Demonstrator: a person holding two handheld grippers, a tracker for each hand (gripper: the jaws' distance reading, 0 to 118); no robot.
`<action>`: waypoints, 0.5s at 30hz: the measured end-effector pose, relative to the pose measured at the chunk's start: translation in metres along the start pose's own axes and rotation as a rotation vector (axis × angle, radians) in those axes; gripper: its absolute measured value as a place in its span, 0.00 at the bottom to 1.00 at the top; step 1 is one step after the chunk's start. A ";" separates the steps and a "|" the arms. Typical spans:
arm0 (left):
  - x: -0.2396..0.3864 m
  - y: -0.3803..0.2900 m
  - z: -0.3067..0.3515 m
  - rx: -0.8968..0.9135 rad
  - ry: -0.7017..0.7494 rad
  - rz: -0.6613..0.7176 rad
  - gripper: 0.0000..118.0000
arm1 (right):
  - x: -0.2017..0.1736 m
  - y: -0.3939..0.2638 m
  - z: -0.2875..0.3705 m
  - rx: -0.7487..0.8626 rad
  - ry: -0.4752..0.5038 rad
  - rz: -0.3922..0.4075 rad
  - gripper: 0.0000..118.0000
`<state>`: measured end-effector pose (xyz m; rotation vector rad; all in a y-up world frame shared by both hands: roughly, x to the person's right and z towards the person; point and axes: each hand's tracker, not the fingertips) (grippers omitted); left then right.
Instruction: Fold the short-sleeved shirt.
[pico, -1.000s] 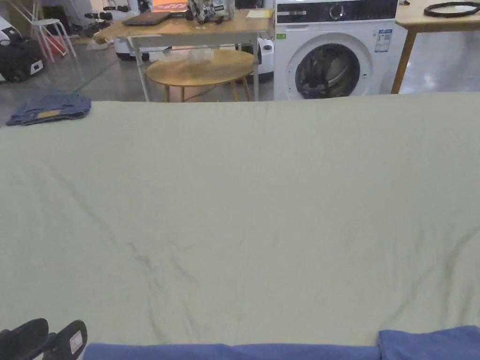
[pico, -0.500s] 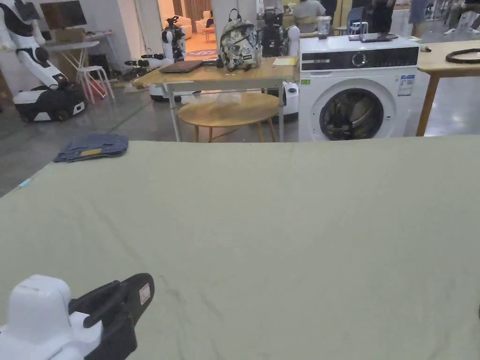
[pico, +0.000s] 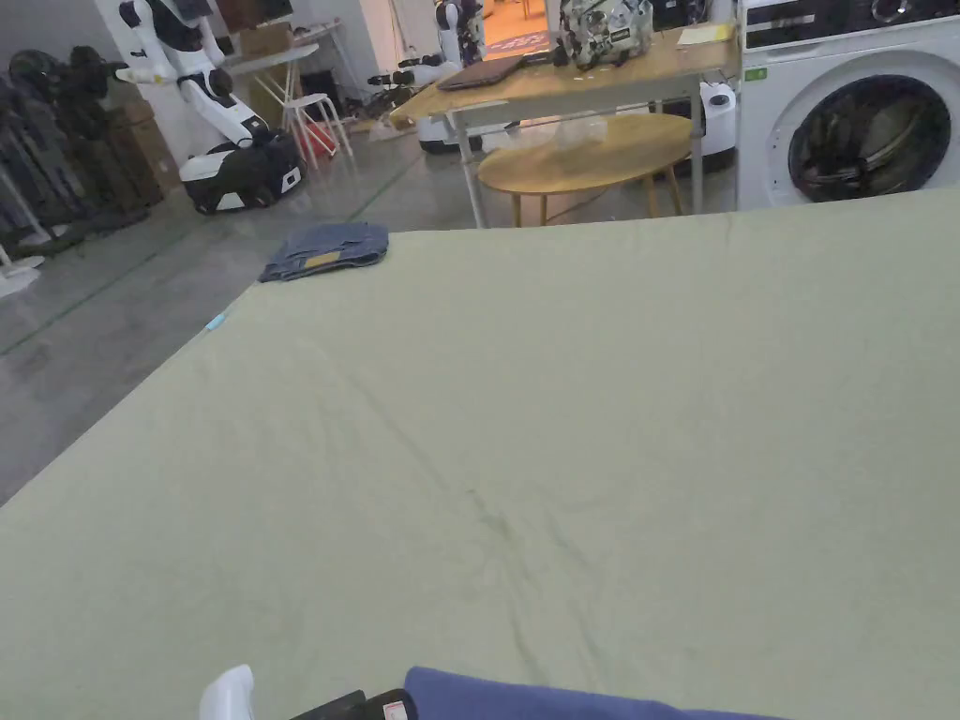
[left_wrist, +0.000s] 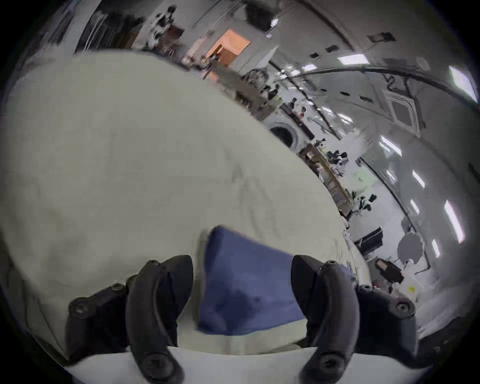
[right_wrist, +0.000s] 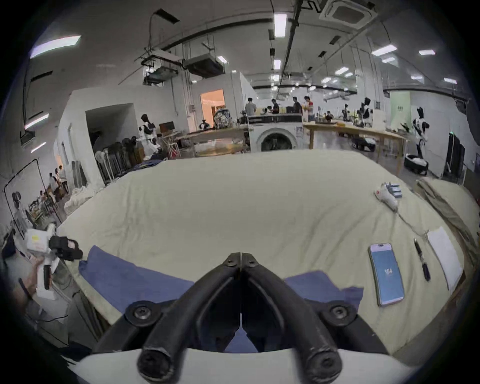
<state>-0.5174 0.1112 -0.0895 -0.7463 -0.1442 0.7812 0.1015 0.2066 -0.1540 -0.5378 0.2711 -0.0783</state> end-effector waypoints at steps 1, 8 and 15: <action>-0.008 -0.003 -0.007 0.003 -0.024 0.030 0.66 | 0.001 -0.002 0.000 -0.004 -0.001 -0.006 0.00; -0.006 -0.020 -0.045 0.049 -0.218 0.267 0.17 | 0.004 -0.006 0.006 -0.031 -0.018 -0.037 0.00; 0.004 -0.014 -0.035 0.132 -0.160 0.269 0.02 | 0.003 -0.007 0.012 -0.048 -0.033 -0.035 0.00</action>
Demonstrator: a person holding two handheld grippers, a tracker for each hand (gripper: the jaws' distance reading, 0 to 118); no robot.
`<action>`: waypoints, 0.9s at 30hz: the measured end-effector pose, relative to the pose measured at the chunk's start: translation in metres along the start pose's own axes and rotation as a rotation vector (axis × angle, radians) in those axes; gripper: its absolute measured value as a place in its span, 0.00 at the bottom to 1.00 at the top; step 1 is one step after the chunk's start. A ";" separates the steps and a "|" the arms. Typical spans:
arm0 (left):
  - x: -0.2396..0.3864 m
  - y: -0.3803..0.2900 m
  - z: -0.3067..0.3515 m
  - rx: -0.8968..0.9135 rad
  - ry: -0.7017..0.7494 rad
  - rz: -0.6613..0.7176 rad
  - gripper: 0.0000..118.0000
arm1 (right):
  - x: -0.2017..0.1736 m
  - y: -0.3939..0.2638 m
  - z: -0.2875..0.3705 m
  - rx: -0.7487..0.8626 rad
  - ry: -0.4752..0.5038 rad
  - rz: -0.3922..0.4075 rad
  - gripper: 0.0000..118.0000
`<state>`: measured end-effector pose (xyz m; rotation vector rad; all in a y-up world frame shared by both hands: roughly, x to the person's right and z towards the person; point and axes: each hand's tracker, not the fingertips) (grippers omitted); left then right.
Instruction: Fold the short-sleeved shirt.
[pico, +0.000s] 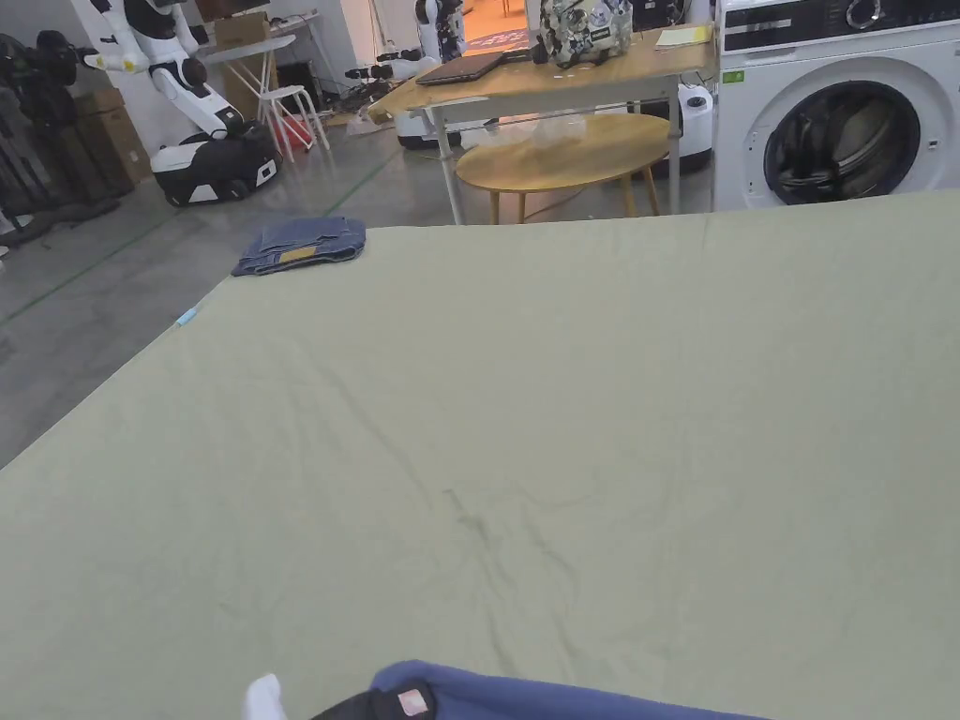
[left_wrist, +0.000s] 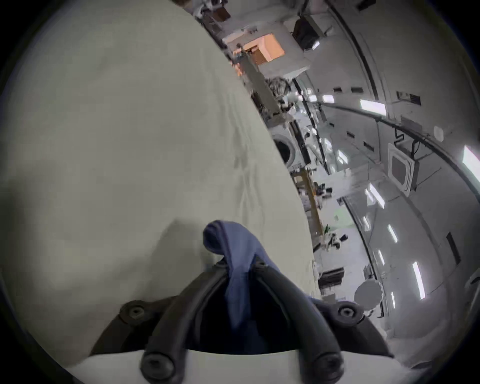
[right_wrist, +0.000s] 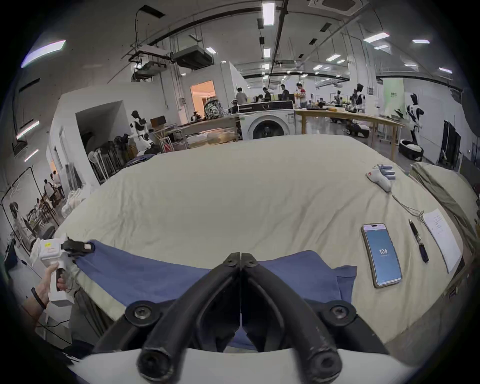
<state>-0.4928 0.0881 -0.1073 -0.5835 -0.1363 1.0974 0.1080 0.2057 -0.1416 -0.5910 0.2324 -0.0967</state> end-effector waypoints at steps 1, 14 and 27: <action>-0.001 0.011 0.009 -0.007 -0.009 -0.006 0.02 | 0.000 0.000 0.000 -0.003 0.000 -0.004 0.00; 0.129 0.020 0.003 -0.060 0.140 -0.423 0.02 | -0.008 -0.004 -0.001 -0.008 0.038 -0.081 0.00; 0.153 -0.091 -0.127 -0.390 -0.071 -0.498 0.44 | 0.001 -0.007 0.017 0.010 0.047 -0.137 0.00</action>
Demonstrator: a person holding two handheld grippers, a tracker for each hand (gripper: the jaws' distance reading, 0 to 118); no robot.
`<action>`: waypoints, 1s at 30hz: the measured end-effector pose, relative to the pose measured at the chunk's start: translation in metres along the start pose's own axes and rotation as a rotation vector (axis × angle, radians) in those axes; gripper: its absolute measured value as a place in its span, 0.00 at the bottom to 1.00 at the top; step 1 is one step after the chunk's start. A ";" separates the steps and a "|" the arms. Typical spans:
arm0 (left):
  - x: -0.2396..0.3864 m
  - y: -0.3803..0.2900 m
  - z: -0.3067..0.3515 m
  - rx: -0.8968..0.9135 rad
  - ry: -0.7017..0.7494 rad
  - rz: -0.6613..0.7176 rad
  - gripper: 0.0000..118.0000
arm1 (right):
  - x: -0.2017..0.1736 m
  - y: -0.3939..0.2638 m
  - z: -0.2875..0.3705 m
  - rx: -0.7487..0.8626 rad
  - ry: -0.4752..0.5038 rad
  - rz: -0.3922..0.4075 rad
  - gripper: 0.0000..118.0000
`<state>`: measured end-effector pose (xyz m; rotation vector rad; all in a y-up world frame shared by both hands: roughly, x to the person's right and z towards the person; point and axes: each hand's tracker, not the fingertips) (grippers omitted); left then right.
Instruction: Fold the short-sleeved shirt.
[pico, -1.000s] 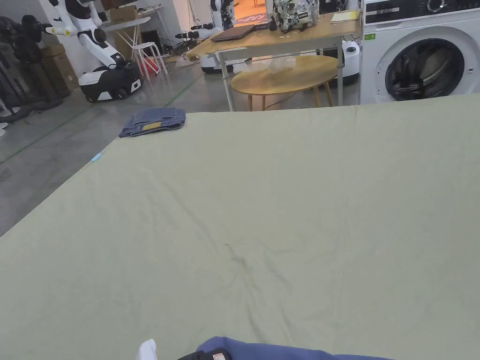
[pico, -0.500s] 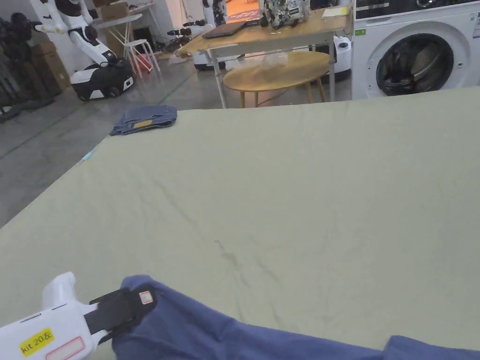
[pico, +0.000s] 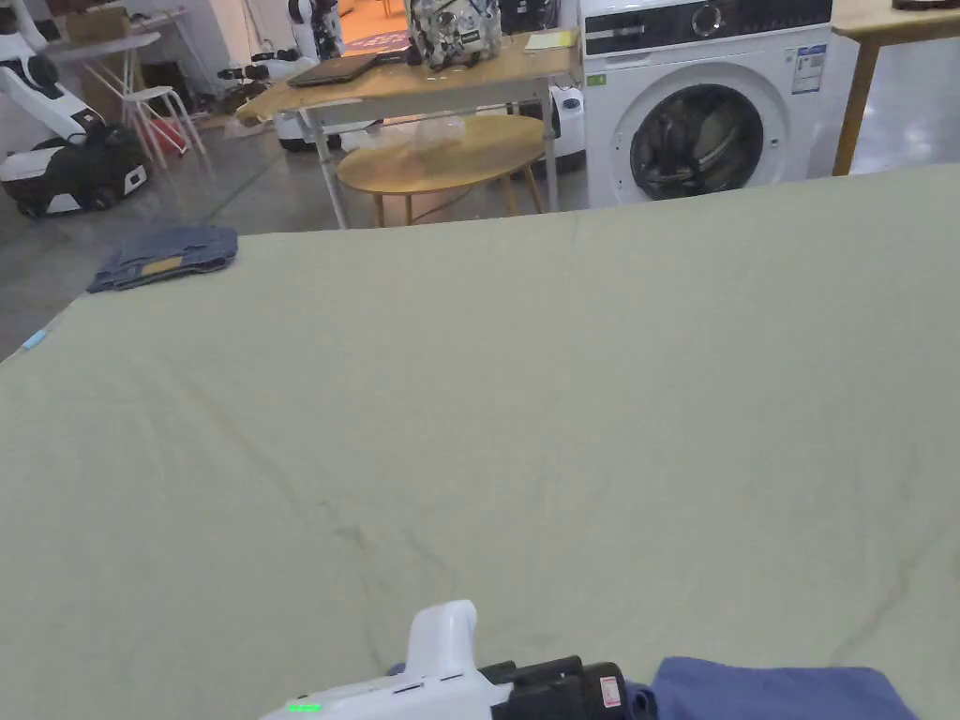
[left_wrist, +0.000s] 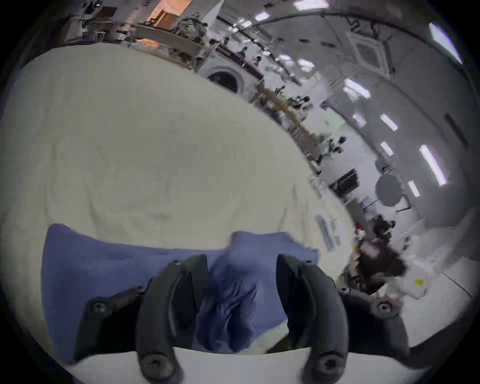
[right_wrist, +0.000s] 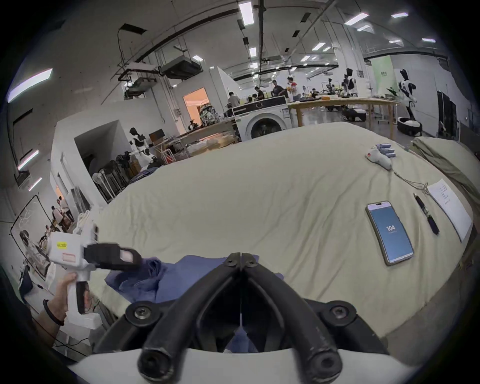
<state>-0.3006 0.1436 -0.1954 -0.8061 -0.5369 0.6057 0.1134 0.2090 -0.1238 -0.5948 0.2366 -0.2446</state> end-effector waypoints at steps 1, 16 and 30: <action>-0.003 0.001 0.010 0.046 -0.071 0.029 0.33 | 0.003 -0.002 0.001 -0.005 -0.013 0.002 0.00; -0.027 -0.034 -0.016 -0.059 -0.042 0.074 0.21 | 0.010 -0.015 0.006 -0.024 -0.023 -0.070 0.00; -0.156 -0.033 0.079 0.172 -0.061 0.471 0.40 | 0.007 -0.015 -0.011 -0.080 0.009 -0.040 0.00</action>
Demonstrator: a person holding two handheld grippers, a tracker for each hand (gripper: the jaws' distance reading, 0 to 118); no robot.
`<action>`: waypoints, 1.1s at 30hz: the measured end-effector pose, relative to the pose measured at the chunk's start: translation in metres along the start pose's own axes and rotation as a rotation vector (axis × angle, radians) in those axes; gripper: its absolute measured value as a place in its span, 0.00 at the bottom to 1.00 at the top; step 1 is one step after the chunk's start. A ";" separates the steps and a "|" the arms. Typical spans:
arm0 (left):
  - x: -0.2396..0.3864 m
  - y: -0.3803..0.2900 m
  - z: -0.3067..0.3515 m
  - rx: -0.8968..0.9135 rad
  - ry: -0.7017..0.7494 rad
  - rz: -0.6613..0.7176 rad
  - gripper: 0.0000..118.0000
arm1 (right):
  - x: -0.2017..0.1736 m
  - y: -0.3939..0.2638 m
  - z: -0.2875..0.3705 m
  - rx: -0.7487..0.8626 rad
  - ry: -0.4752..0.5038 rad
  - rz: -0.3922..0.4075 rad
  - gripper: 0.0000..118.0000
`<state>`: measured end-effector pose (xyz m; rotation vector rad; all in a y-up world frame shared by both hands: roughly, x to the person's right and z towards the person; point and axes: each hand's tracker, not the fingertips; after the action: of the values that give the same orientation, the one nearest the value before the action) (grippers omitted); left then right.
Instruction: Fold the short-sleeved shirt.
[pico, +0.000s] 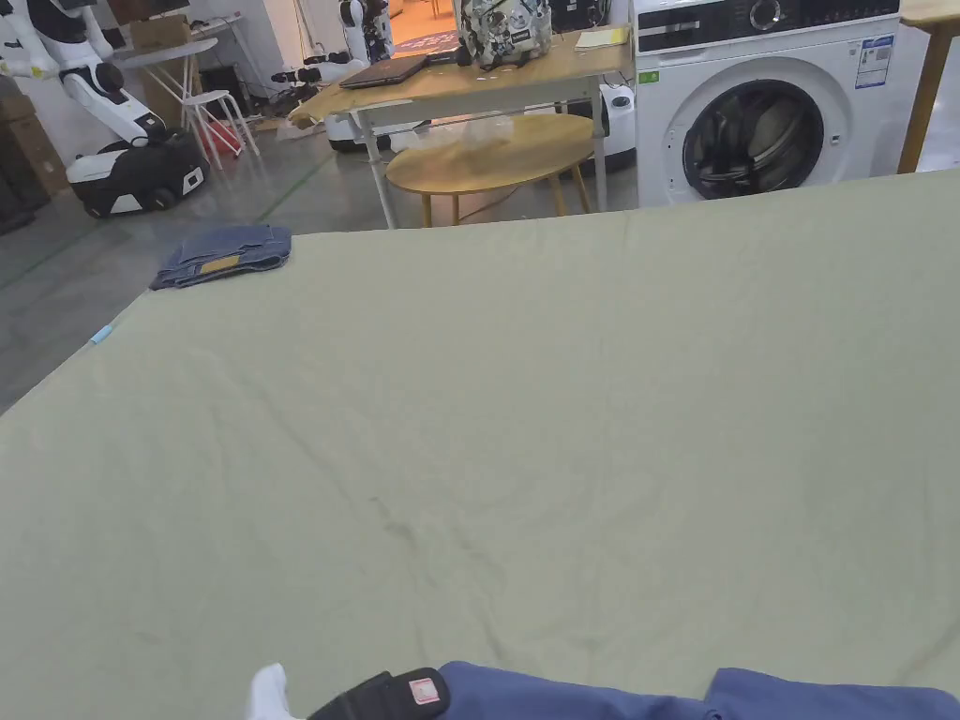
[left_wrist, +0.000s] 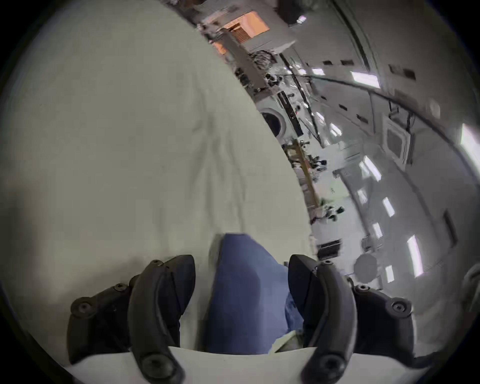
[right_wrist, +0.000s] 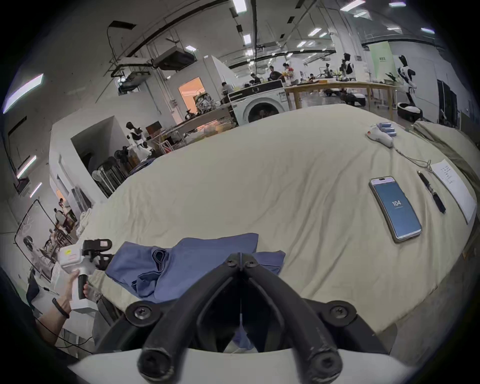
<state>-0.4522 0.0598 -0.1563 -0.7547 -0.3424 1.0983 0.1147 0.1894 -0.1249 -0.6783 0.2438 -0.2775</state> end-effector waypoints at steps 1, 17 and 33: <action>-0.004 -0.007 -0.010 -0.012 -0.046 0.045 0.30 | -0.001 0.001 0.001 0.001 -0.001 0.002 0.00; 0.116 0.007 0.072 0.232 0.031 -0.242 0.04 | 0.019 0.002 0.002 0.016 -0.011 -0.024 0.00; 0.191 -0.112 -0.155 -0.341 -0.082 -0.496 0.34 | 0.026 -0.018 0.014 0.021 -0.059 -0.053 0.00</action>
<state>-0.2008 0.1444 -0.2088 -0.8655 -0.7569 0.6069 0.1403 0.1754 -0.1061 -0.6722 0.1663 -0.3099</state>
